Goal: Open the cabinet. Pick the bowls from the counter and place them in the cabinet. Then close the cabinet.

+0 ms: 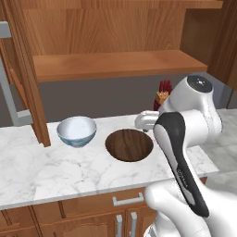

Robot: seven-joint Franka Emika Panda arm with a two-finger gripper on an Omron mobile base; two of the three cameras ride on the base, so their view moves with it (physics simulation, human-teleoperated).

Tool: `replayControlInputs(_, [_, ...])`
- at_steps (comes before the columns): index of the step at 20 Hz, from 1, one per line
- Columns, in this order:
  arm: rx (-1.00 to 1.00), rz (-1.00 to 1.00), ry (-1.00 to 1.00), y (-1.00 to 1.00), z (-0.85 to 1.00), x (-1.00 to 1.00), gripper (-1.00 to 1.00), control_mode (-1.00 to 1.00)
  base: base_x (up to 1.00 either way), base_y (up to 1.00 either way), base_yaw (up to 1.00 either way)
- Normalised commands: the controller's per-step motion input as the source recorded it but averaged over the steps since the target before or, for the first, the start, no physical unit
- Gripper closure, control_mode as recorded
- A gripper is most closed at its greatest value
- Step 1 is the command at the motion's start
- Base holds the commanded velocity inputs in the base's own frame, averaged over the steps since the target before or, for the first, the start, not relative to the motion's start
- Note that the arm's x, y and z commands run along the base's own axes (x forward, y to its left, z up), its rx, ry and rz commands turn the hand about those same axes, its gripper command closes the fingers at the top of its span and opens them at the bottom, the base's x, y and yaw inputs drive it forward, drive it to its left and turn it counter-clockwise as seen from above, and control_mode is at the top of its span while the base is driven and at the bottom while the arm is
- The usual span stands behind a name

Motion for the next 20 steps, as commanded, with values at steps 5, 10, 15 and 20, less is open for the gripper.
replayControlInputs(5, [0.02,-0.11,0.00,-0.71,-0.50,0.07,-1.00,-1.00,0.00,0.00,0.00])
replayControlInputs(10, [0.10,-0.09,0.00,-0.45,-0.33,0.07,-1.00,-1.00,0.00,0.00,0.00])
replayControlInputs(15, [0.18,-0.07,0.00,-0.32,-0.37,0.06,-1.00,-1.00,0.00,0.00,0.00])
replayControlInputs(20, [0.11,-0.01,0.00,-0.08,-0.38,0.14,-1.00,-1.00,0.00,0.00,0.00])
